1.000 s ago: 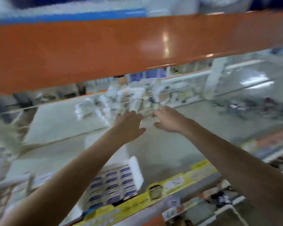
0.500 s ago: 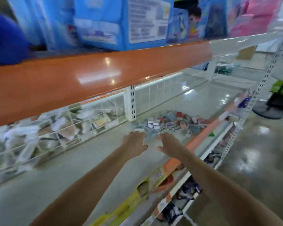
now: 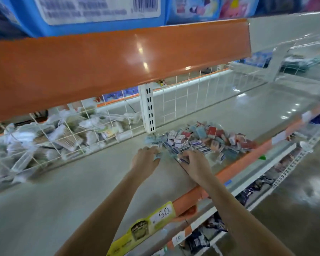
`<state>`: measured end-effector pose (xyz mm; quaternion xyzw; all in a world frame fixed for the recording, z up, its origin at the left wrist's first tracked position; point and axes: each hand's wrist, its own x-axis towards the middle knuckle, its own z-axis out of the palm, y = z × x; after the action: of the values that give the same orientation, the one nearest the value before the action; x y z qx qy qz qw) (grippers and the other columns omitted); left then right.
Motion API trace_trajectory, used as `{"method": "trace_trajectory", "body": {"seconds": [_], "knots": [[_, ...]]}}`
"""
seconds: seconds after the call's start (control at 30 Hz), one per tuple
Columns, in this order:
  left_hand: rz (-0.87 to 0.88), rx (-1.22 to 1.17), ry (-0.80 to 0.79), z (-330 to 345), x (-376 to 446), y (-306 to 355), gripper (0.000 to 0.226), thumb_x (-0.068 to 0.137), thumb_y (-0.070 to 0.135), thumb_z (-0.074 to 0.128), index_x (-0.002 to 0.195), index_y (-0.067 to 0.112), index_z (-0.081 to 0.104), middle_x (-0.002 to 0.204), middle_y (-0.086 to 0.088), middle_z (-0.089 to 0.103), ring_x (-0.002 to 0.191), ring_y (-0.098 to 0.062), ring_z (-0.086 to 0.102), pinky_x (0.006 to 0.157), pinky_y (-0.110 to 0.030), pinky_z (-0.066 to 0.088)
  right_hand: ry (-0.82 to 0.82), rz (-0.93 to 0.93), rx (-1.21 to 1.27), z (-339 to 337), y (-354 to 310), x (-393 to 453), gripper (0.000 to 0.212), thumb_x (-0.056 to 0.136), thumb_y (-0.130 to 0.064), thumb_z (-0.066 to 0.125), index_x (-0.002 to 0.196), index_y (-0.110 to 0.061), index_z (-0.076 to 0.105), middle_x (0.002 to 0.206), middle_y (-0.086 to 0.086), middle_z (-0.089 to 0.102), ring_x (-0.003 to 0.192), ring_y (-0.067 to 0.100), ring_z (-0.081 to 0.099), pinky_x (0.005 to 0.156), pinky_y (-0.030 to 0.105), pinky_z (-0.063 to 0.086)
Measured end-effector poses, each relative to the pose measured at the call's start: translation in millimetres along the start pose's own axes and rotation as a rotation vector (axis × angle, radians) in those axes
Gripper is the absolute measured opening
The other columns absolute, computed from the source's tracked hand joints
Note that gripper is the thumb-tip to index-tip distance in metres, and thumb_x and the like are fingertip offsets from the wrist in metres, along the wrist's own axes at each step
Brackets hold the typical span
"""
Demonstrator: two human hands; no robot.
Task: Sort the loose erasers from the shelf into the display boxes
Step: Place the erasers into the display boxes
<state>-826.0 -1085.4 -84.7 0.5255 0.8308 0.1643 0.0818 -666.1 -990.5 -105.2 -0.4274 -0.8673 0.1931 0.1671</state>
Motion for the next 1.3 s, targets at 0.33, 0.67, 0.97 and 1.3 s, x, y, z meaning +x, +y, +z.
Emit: {"method": "trace_trajectory", "body": {"seconds": [0.33, 0.67, 0.97, 1.3], "knots": [[-0.155, -0.545, 0.074, -37, -74, -12, 0.010, 0.095, 0.020, 0.048, 0.089, 0.024, 0.055, 0.092, 0.003, 0.067, 0.083, -0.020, 0.060, 0.073, -0.036, 0.048, -0.019, -0.258, 0.413, -21, -40, -33, 0.025, 0.084, -0.010, 0.066, 0.109, -0.011, 0.065, 0.100, -0.005, 0.052, 0.089, 0.008, 0.057, 0.074, 0.005, 0.041], [-0.434, -1.083, 0.117, -65, -142, -36, 0.020, 0.098, 0.019, 0.044, 0.090, 0.010, 0.061, 0.073, -0.004, 0.063, 0.064, -0.009, 0.060, 0.059, -0.022, 0.053, -0.203, -0.518, 0.545, -8, -92, -68, 0.027, 0.085, -0.007, 0.064, 0.108, -0.021, 0.065, 0.100, -0.014, 0.056, 0.095, -0.003, 0.056, 0.080, 0.007, 0.045], [-0.375, -1.058, 0.036, -76, -171, -52, 0.013, 0.096, 0.010, 0.047, 0.103, 0.007, 0.058, 0.086, -0.001, 0.068, 0.071, -0.005, 0.060, 0.063, -0.022, 0.054, -0.220, -0.588, 0.538, 0, -113, -73, 0.028, 0.085, -0.007, 0.064, 0.111, -0.019, 0.064, 0.103, -0.008, 0.057, 0.096, -0.003, 0.055, 0.080, 0.006, 0.044], [-0.472, -0.961, 0.225, -110, -249, -100, 0.015, 0.094, 0.006, 0.049, 0.101, 0.014, 0.060, 0.086, 0.000, 0.068, 0.071, -0.006, 0.058, 0.063, -0.021, 0.052, -0.341, -0.781, 0.577, 29, -196, -95, 0.034, 0.080, 0.000, 0.068, 0.105, -0.024, 0.065, 0.095, -0.017, 0.058, 0.090, -0.008, 0.056, 0.076, 0.004, 0.042]]}}
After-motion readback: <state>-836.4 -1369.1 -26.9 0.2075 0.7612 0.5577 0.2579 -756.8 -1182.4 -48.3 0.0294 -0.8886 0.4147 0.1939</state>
